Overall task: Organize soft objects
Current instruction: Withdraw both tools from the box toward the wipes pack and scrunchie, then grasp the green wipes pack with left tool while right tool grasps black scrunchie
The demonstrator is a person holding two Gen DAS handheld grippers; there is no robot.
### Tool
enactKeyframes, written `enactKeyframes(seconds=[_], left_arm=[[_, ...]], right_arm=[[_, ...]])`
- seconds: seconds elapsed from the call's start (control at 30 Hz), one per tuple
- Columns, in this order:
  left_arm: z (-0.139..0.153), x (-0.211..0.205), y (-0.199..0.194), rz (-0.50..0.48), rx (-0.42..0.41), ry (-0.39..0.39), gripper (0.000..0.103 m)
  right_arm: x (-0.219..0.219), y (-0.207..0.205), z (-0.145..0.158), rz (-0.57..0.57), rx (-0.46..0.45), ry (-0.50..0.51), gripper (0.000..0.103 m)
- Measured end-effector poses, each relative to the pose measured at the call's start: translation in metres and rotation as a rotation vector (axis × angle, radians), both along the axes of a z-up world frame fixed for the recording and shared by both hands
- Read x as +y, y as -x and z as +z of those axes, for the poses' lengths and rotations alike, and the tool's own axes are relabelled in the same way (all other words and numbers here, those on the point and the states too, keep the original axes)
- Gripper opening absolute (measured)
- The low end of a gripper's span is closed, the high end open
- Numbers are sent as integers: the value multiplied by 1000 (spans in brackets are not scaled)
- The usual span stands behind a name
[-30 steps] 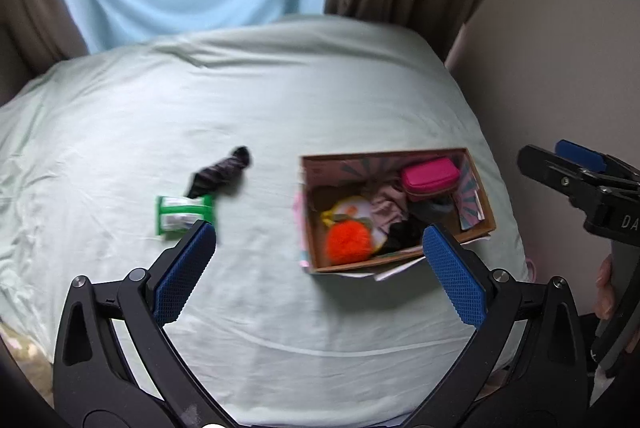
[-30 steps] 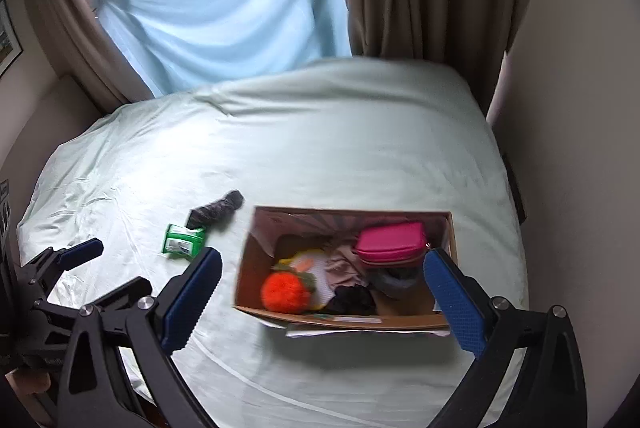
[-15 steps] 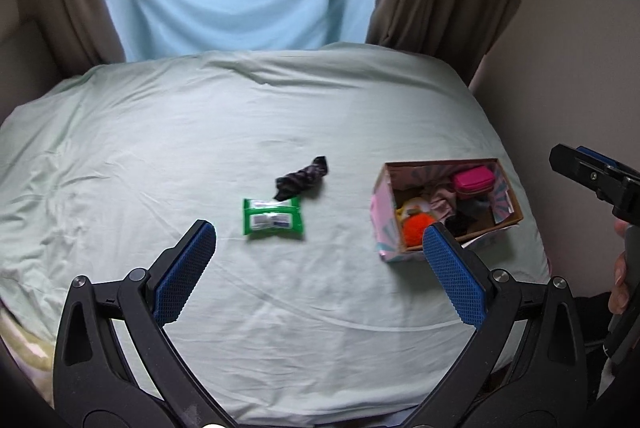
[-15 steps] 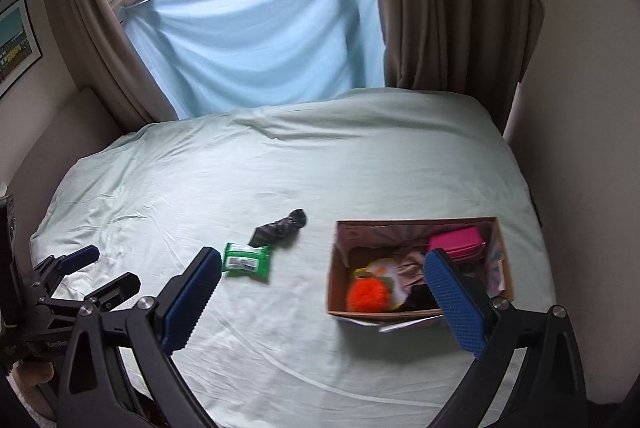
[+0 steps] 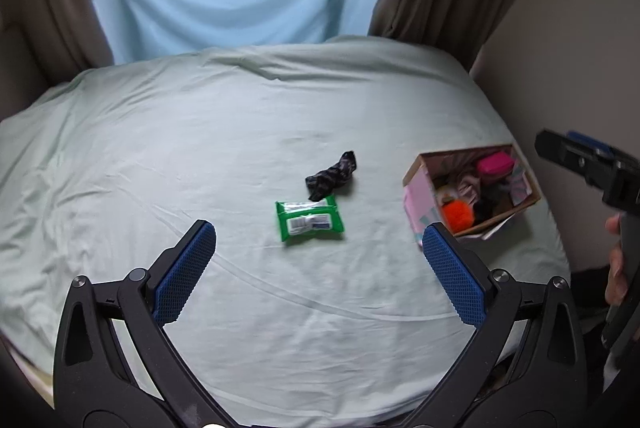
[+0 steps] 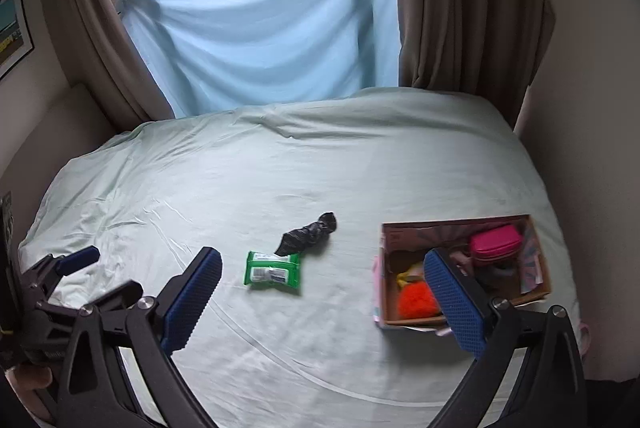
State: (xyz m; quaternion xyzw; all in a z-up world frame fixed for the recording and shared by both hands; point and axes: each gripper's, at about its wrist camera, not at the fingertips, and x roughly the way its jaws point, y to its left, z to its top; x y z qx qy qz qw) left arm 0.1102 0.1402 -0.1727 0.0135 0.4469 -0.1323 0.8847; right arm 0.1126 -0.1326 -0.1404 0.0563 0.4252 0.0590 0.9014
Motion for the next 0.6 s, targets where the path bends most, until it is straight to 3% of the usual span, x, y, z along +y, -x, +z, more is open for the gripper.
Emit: enactKeyframes(seconds=[0.33, 0.6], left_arm=[[-77, 8, -75, -146, 44, -60, 103], [-164, -26, -129, -337, 135, -130, 103]], right_arm=[[38, -74, -63, 3, 74, -59, 101], [56, -160, -151, 61, 233, -77, 101]])
